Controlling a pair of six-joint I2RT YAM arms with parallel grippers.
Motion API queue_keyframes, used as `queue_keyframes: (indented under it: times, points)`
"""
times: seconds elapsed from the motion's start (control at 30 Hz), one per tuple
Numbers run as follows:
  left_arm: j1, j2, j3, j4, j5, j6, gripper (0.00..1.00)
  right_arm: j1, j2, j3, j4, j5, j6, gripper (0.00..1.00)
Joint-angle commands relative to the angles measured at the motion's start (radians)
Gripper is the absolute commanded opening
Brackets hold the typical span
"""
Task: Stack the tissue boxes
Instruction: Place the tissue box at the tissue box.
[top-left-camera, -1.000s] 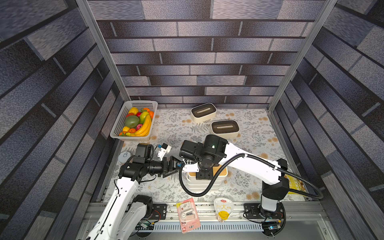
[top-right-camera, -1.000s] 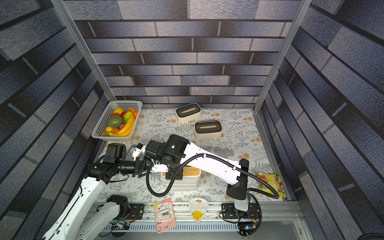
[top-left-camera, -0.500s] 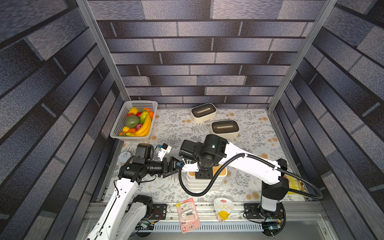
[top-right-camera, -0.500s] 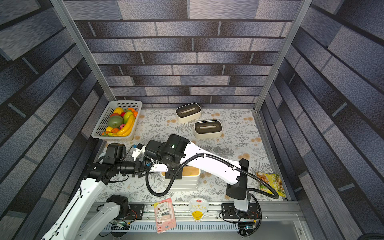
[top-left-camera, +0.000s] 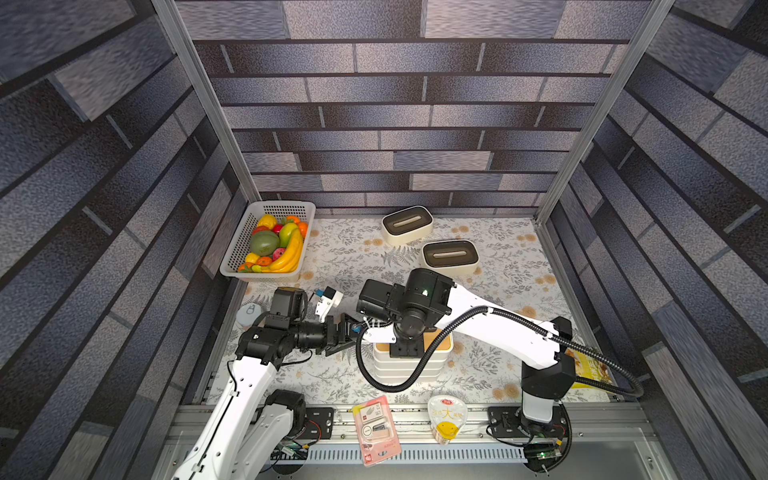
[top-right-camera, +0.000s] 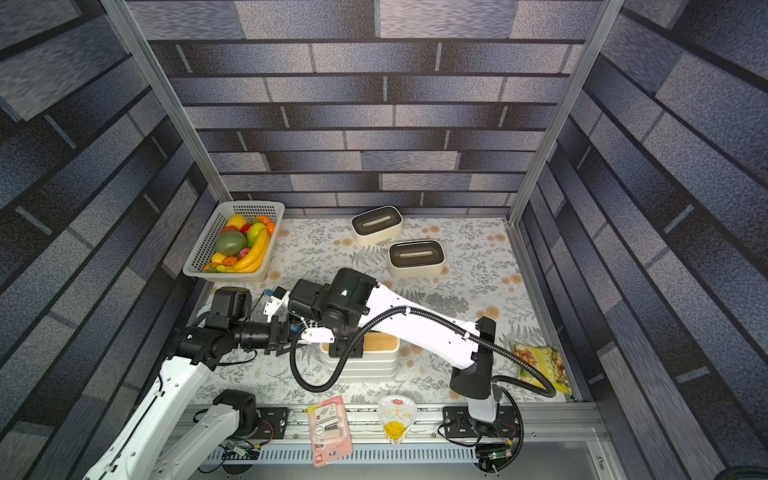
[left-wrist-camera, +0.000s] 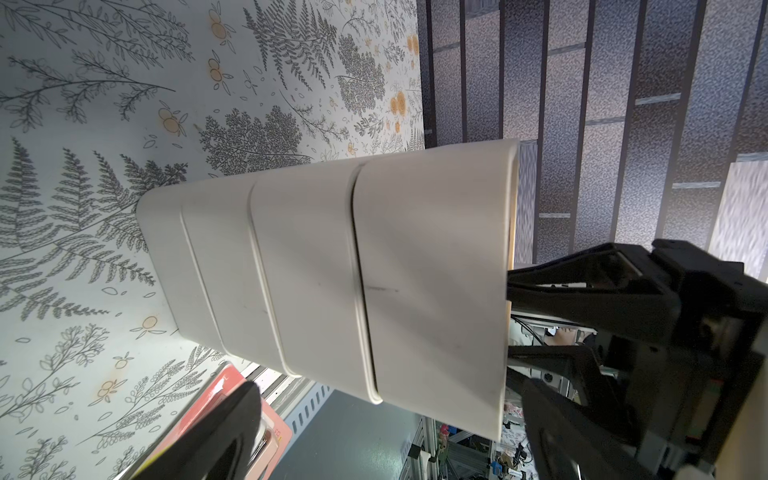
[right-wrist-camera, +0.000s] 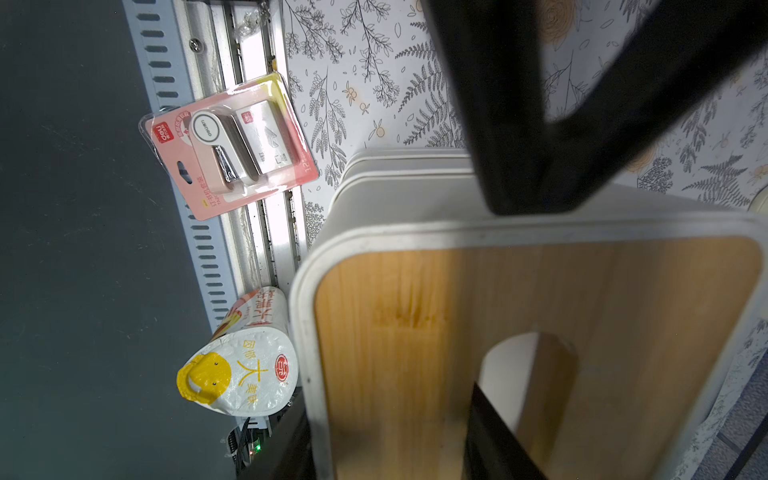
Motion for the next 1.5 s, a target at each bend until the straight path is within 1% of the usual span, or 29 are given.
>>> queue_keyframes:
  times: [0.0, 0.13, 0.33, 0.87, 0.97, 1.17, 1.47]
  points:
    - [-0.005, -0.010, -0.012, 0.004, -0.008, -0.009, 1.00, 0.011, 0.008, 0.035, -0.185, 0.014, -0.010, 0.46]
    - [-0.006, -0.006, -0.012, 0.006, -0.005, -0.010, 1.00, 0.011, 0.007, 0.027, -0.188, 0.010, -0.006, 0.46]
    - [-0.005, -0.006, -0.015, 0.006, -0.007, -0.010, 1.00, 0.011, 0.006, 0.018, -0.191, 0.007, -0.001, 0.51]
    - [-0.010, -0.005, -0.014, 0.008, -0.008, -0.010, 1.00, 0.015, -0.001, -0.006, -0.197, -0.008, 0.007, 0.58]
    - [-0.011, -0.004, -0.015, 0.009, -0.007, -0.011, 1.00, 0.014, -0.001, -0.006, -0.197, -0.009, 0.008, 0.58]
    - [-0.015, -0.006, -0.015, 0.010, -0.013, -0.011, 1.00, 0.015, 0.000, -0.005, -0.198, -0.020, 0.009, 0.54]
    - [-0.021, -0.005, -0.015, 0.007, -0.021, -0.013, 1.00, 0.015, -0.002, -0.004, -0.197, -0.021, 0.008, 0.52]
